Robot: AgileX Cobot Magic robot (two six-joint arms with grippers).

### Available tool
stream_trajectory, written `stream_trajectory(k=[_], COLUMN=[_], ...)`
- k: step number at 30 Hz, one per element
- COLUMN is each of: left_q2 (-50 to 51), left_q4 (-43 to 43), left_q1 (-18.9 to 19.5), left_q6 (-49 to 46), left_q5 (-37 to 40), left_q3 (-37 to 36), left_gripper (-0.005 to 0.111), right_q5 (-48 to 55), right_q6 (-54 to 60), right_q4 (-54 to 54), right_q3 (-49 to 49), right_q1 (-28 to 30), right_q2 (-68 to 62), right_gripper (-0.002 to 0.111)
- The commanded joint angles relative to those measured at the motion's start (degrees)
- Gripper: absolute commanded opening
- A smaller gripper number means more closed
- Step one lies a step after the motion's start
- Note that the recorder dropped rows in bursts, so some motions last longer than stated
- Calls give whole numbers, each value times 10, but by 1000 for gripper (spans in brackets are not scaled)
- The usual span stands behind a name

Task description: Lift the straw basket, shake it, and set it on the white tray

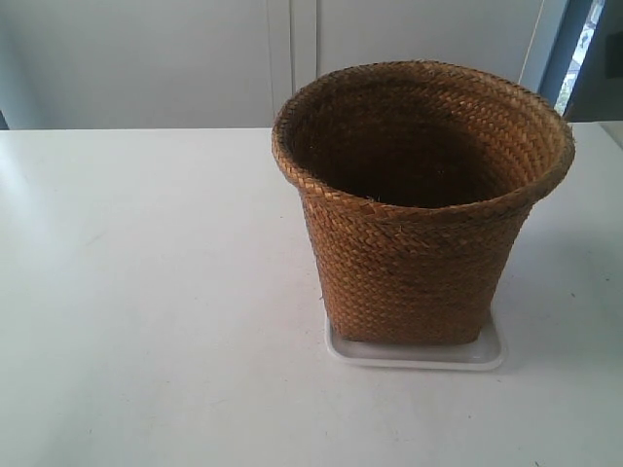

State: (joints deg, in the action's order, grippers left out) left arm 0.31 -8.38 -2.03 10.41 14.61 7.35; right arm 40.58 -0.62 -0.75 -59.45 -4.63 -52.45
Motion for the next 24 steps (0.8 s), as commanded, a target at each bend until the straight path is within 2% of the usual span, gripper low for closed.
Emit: stream_trajectory(k=[1, 12, 18, 22, 24], left_q2=[-3, -3, -3, -3, -3], left_q4=[7, 7, 7, 7, 7], left_q1=[2, 2, 1, 1, 1], left_q6=[17, 16, 16, 16, 16], left_q5=[-18, -77, -51, 13, 12], left_q3=[-27, -73, -73, -73, -73], left_gripper=[0, 0, 0, 0, 0], right_q5=[-1, -1, -1, -1, -1], right_q6=[6, 6, 6, 6, 6], right_q4=[0, 0, 0, 0, 0], right_q3=[3, 3, 3, 3, 3], right_q1=[1, 1, 1, 1, 1], right_q2=[3, 3, 3, 3, 3], right_gripper=[0, 0, 0, 0, 0])
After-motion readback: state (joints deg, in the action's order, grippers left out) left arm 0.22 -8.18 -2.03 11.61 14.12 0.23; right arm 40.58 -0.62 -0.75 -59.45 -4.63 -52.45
